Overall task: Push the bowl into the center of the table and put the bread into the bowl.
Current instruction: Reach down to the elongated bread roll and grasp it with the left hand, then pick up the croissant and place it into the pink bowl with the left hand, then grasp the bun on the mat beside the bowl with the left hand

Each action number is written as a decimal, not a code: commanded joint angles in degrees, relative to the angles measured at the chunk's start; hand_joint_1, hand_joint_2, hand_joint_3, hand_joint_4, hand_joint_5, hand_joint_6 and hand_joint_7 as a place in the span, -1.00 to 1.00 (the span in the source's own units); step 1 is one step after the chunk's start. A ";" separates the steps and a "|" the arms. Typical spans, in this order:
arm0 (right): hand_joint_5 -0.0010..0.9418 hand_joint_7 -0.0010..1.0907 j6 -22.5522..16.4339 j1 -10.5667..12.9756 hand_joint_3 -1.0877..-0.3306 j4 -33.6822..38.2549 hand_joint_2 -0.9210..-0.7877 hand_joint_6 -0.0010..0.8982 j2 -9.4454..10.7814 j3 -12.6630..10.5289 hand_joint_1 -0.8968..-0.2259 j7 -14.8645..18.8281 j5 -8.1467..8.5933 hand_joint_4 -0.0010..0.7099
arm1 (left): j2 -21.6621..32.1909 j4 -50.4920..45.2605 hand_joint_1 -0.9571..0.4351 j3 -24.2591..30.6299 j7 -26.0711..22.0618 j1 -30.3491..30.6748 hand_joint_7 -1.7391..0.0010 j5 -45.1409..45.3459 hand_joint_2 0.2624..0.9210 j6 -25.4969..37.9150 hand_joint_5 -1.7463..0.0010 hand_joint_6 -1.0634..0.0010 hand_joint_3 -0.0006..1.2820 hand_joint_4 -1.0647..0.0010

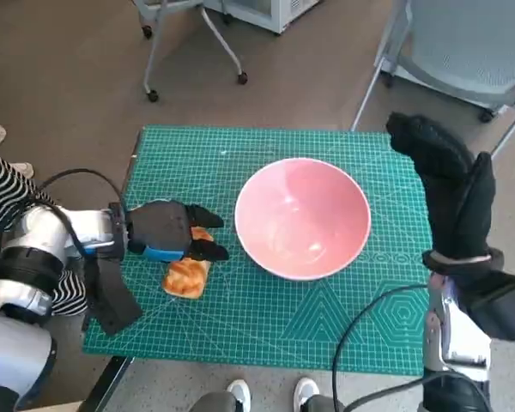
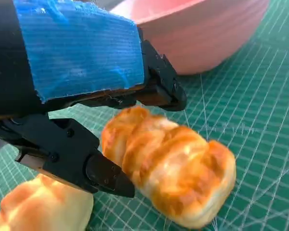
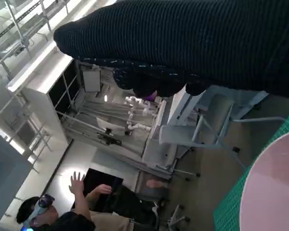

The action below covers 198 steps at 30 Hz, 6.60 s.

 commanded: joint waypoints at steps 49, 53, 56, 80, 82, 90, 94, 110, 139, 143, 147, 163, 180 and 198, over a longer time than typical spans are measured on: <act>-1.00 -0.04 -0.71 0.14 0.07 1.71 -1.00 -0.70 -0.04 -0.50 -0.42 0.47 2.27 -0.37 | 7.27 -14.36 0.38 13.88 -45.50 0.79 -0.39 -68.02 1.00 1.18 -0.17 -0.29 -0.95 -0.36; -1.00 -0.04 -0.85 -0.11 0.07 2.03 -1.00 -0.71 -0.17 -0.69 -0.41 0.52 2.44 -0.37 | 5.18 -17.02 0.38 16.77 -47.65 0.32 -0.41 -73.66 1.00 4.05 -0.21 -0.24 -0.92 -0.31; -0.99 -0.04 -0.85 -0.16 0.07 2.08 -1.00 -0.71 -0.21 -0.80 -0.41 0.39 2.44 -0.37 | 1.61 -16.25 0.38 18.73 -48.09 -1.66 -0.41 -75.54 1.00 3.66 -0.22 -0.22 -0.92 -0.32; -1.00 -0.04 -1.07 2.30 0.06 -0.63 -1.00 -0.71 0.07 -0.76 -0.36 -1.15 1.19 -0.39 | -21.18 -7.28 0.38 23.45 -40.31 -7.67 -0.34 -56.58 0.99 15.55 -0.18 -0.34 -0.96 -0.35; -1.00 -0.04 -0.99 2.55 0.06 -0.96 -1.00 -0.71 0.05 -0.79 -0.35 -1.27 1.16 -0.39 | -22.43 -4.94 0.38 23.11 -39.23 -8.25 -0.37 -55.09 0.99 15.35 -0.20 -0.31 -0.95 -0.32; -1.00 -0.04 -0.70 3.65 0.06 -2.51 -1.00 -0.71 -0.03 -0.95 -0.35 -1.87 1.08 -0.42 | -25.47 1.11 0.38 20.89 -34.57 -10.41 -0.42 -47.99 1.00 17.18 -0.21 -0.24 -0.91 -0.29; -1.00 -0.04 -0.89 4.05 0.06 -2.77 -1.00 -0.71 -0.12 -1.17 -0.37 -2.12 1.00 -0.42 | -26.61 3.09 0.37 20.30 -36.14 -10.96 -0.44 -46.69 1.00 19.74 -0.28 -0.19 -0.87 -0.22; -1.00 -0.04 -1.14 4.40 0.05 -3.16 -1.00 -0.71 0.14 -1.20 -0.35 -2.85 0.29 -0.42 | -25.37 2.61 0.19 22.24 -49.59 -9.88 0.87 -50.39 0.64 27.87 0.98 0.48 -0.98 0.67; -0.99 -0.04 0.17 4.27 0.06 -3.68 -1.00 -0.71 0.99 0.16 -0.40 -2.45 0.73 -0.39 | -1.54 -33.21 -0.18 40.55 -64.04 8.00 0.93 -66.33 0.68 47.78 0.97 0.53 -0.99 0.85; -0.99 -0.04 0.21 4.20 0.06 -3.46 -1.00 -0.71 0.94 0.19 -0.39 -2.15 0.99 -0.39 | 1.55 -34.09 -0.11 42.43 -64.13 9.92 0.92 -66.73 0.65 49.58 0.97 0.52 -0.99 0.82; -0.99 -0.04 0.13 3.95 0.06 -2.93 -1.00 -0.71 0.90 0.21 -0.39 -1.81 1.23 -0.39 | 4.22 -33.80 -0.07 42.94 -62.79 11.59 0.91 -64.78 0.64 50.13 0.97 0.49 -1.00 0.79; -0.99 -0.05 -0.53 2.68 0.06 -0.43 -1.00 -0.73 0.57 0.30 -0.36 -0.64 1.91 -0.39 | 8.83 -34.30 -0.07 41.71 -63.65 15.49 0.91 -61.54 0.59 53.70 0.98 0.47 -1.00 0.75; -1.00 -0.05 -0.25 1.82 0.06 0.49 -1.00 -0.73 0.31 0.12 -0.39 1.12 3.17 -0.41 | 7.89 -28.07 0.05 36.09 -66.19 16.35 0.95 -58.41 0.46 54.14 1.00 0.44 -0.99 0.75; -1.00 -0.05 0.12 2.75 0.06 -0.66 -1.00 -0.73 -0.07 -0.02 -0.39 1.64 3.83 -0.42 | 4.87 -20.96 0.23 26.01 -63.06 14.14 0.99 -46.01 0.49 57.75 1.00 0.46 -0.99 0.79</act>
